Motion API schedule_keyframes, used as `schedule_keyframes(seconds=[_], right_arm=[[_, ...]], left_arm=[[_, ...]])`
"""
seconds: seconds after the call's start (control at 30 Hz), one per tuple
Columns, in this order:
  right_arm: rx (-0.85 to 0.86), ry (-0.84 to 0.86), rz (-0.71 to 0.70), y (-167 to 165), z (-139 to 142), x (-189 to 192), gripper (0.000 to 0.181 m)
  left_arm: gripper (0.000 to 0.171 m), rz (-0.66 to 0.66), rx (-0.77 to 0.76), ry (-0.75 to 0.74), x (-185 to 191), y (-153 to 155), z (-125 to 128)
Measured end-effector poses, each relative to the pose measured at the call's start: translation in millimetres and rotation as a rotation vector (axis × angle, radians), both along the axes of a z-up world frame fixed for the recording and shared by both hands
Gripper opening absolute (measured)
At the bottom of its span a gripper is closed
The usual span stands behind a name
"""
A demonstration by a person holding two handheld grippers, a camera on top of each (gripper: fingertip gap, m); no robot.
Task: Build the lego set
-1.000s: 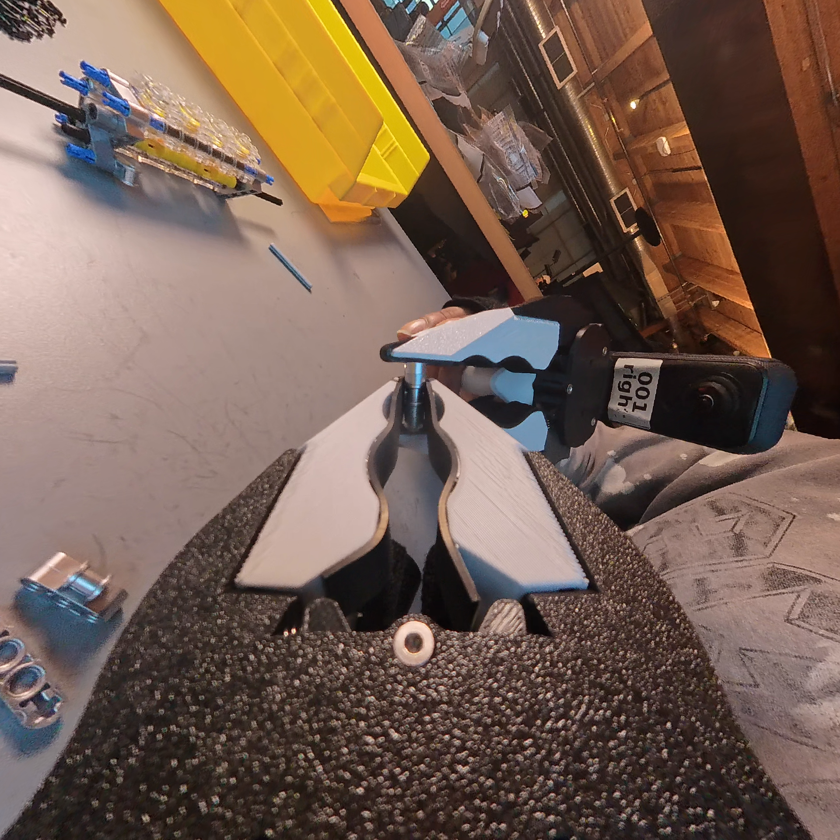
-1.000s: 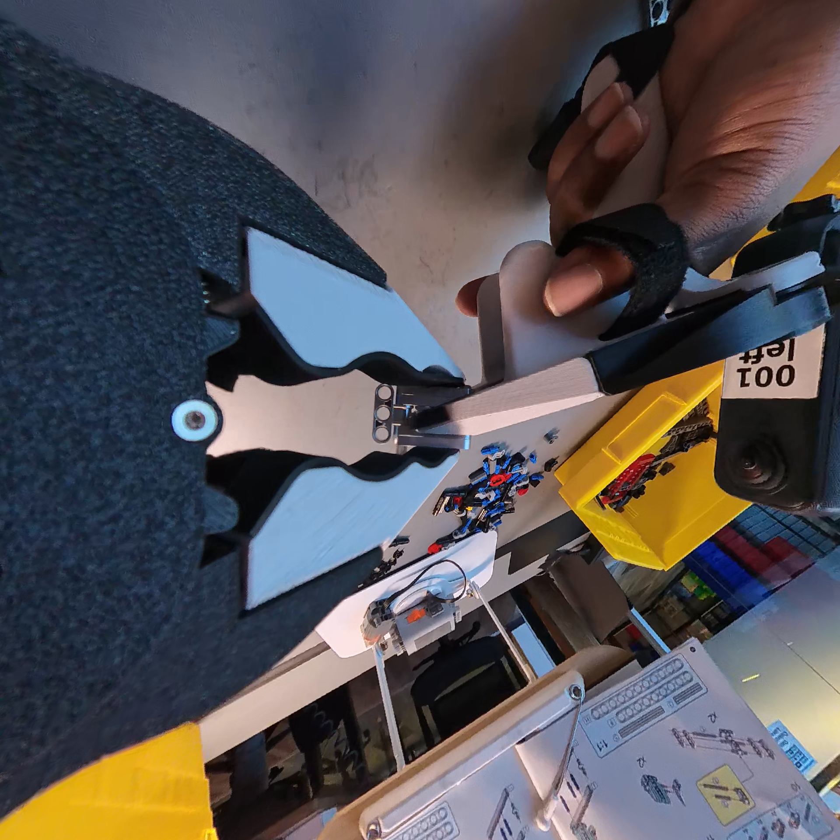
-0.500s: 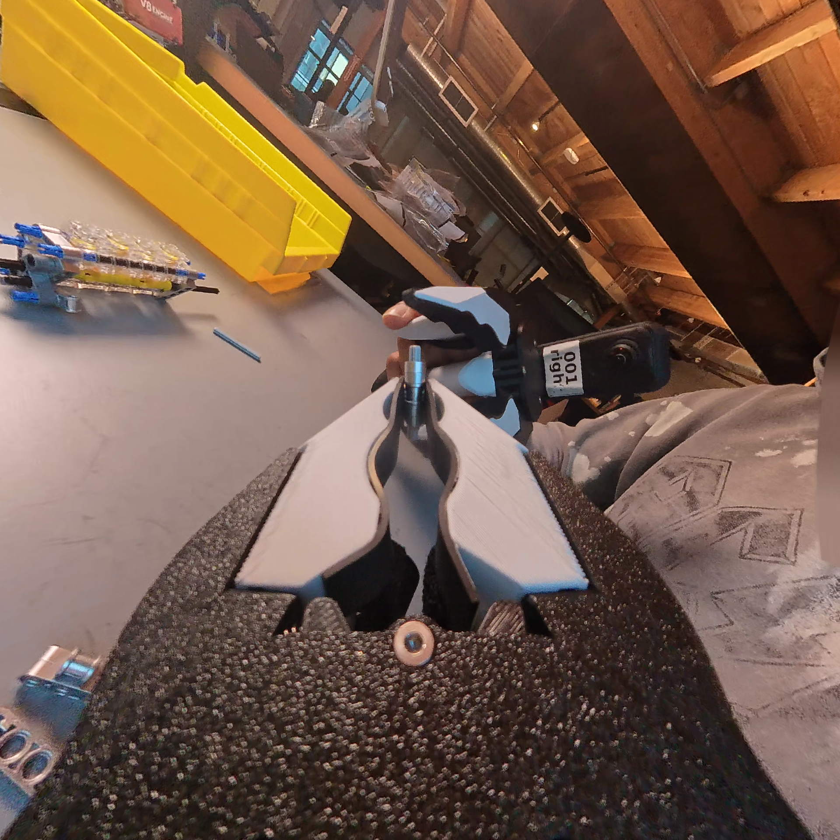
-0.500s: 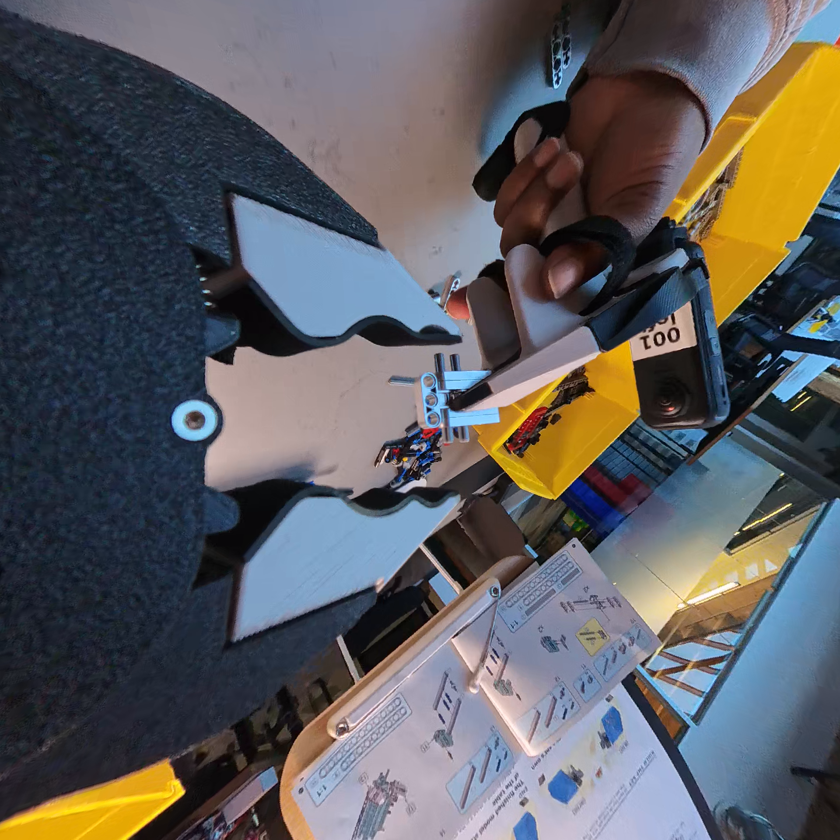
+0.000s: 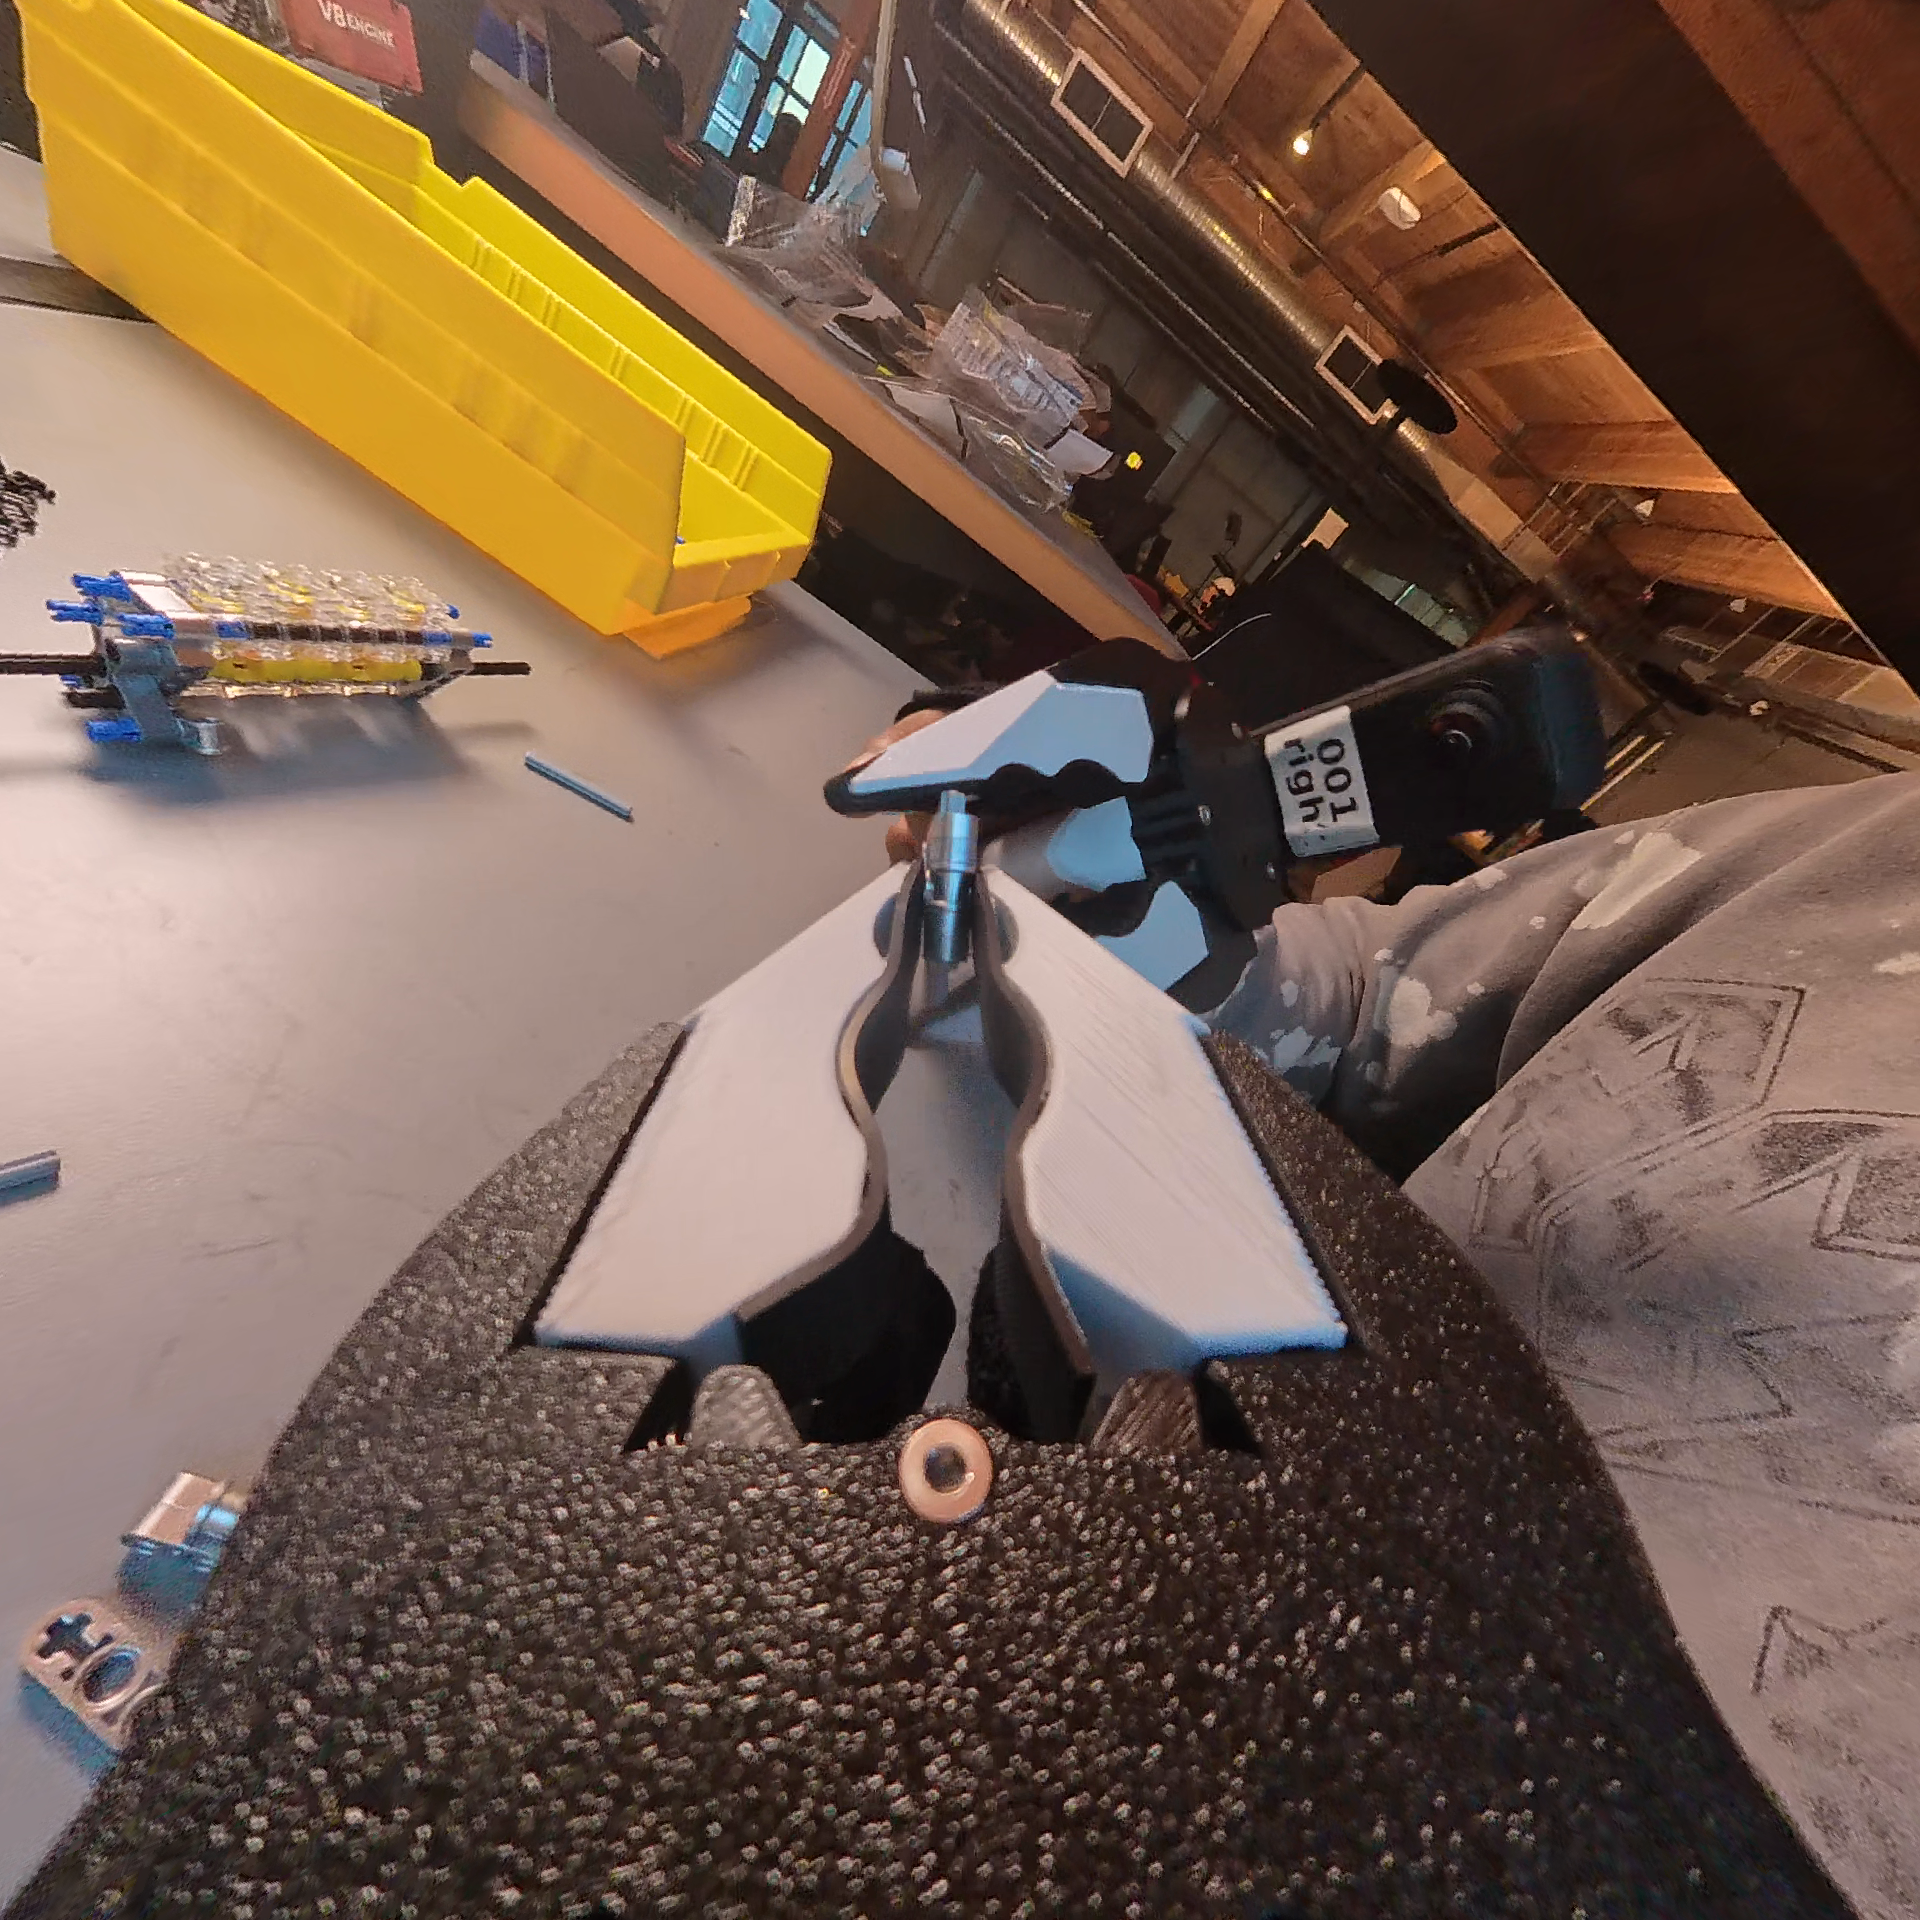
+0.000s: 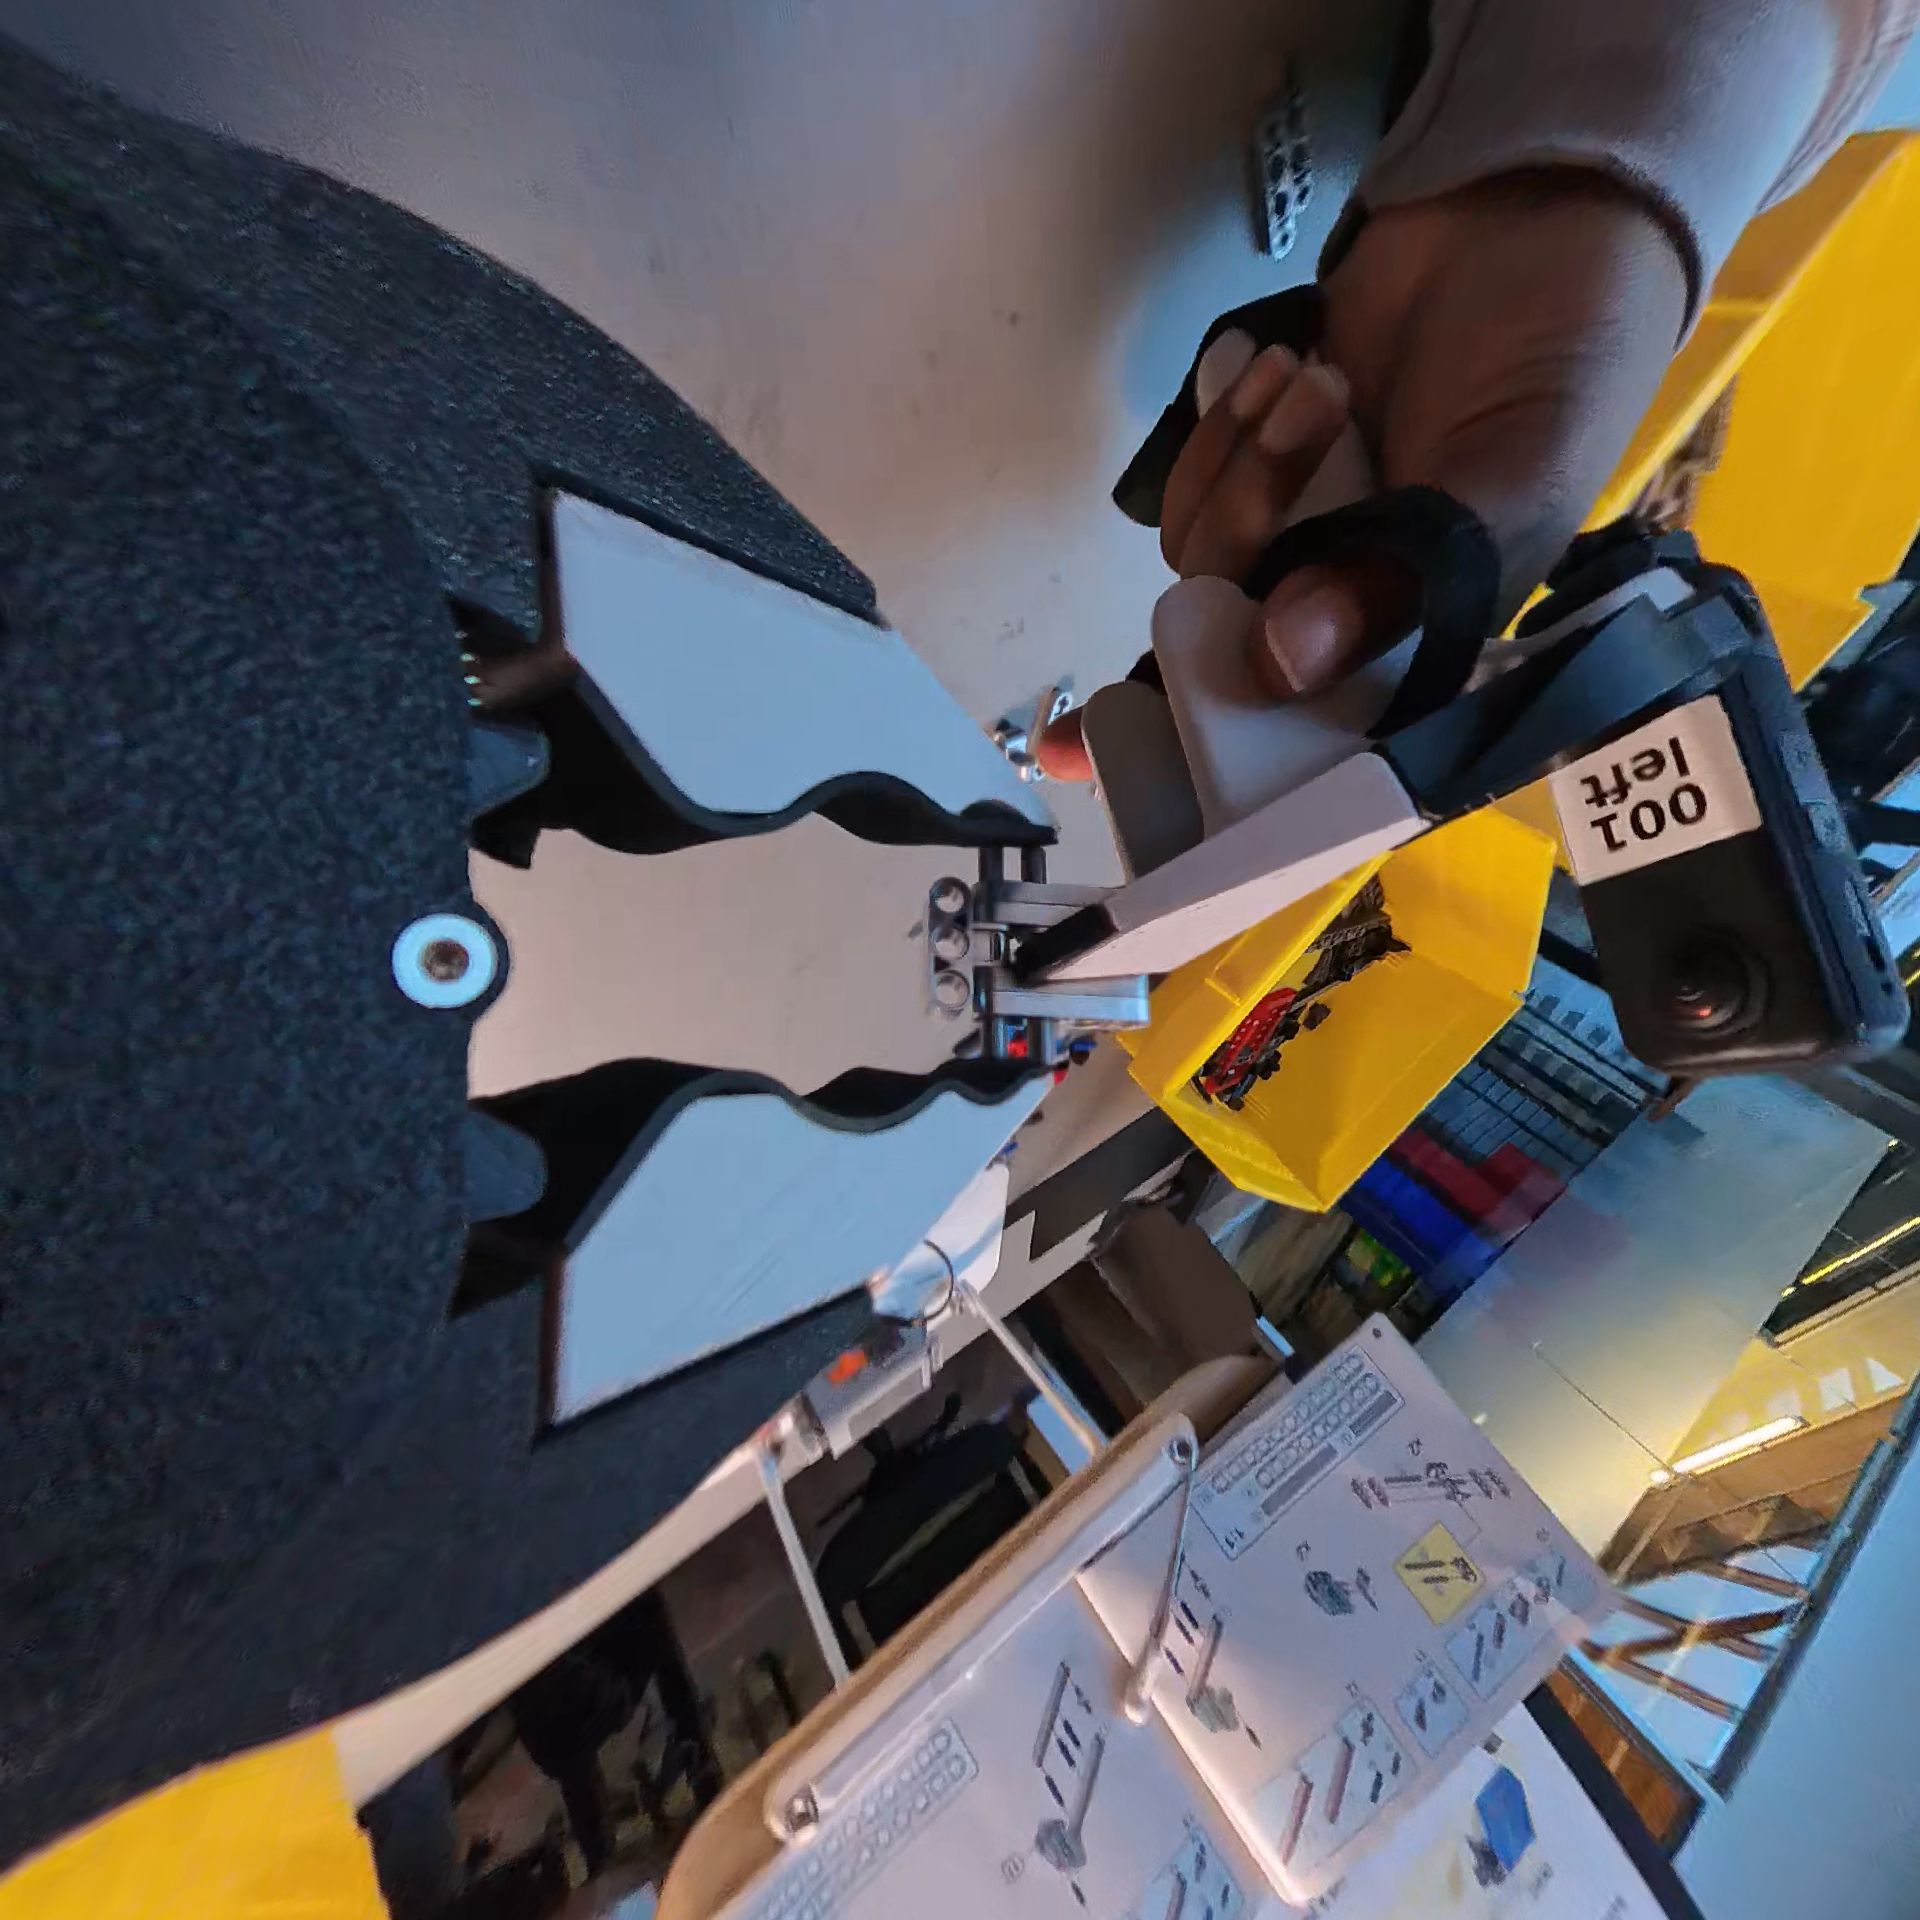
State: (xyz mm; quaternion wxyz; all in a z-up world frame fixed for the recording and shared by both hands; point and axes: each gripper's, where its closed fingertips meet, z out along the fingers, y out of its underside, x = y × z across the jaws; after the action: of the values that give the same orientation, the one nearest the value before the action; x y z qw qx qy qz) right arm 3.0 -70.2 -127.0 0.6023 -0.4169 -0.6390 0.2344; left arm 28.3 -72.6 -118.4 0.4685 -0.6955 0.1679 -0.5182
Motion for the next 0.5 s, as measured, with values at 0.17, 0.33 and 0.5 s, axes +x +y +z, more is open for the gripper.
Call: schedule_keyframes(seconds=[0.17, 0.33, 0.5], right_arm=[[-0.372, 0.083, 0.104, 1.5, 7.2, 6.0, 0.005], [-0.662, 0.136, 0.212, -1.2, 12.7, 7.3, 0.005], [-0.98, 0.211, 0.421, -12.6, 31.0, 15.1, 0.005]], left_arm=[[0.01, -0.04, 0.012, -0.076, -2.6, -4.5, 14.2], [0.0, -0.049, 0.046, -0.051, -2.7, -7.6, 15.4], [0.013, -0.015, 0.119, -0.041, -8.3, -6.5, 24.0]])
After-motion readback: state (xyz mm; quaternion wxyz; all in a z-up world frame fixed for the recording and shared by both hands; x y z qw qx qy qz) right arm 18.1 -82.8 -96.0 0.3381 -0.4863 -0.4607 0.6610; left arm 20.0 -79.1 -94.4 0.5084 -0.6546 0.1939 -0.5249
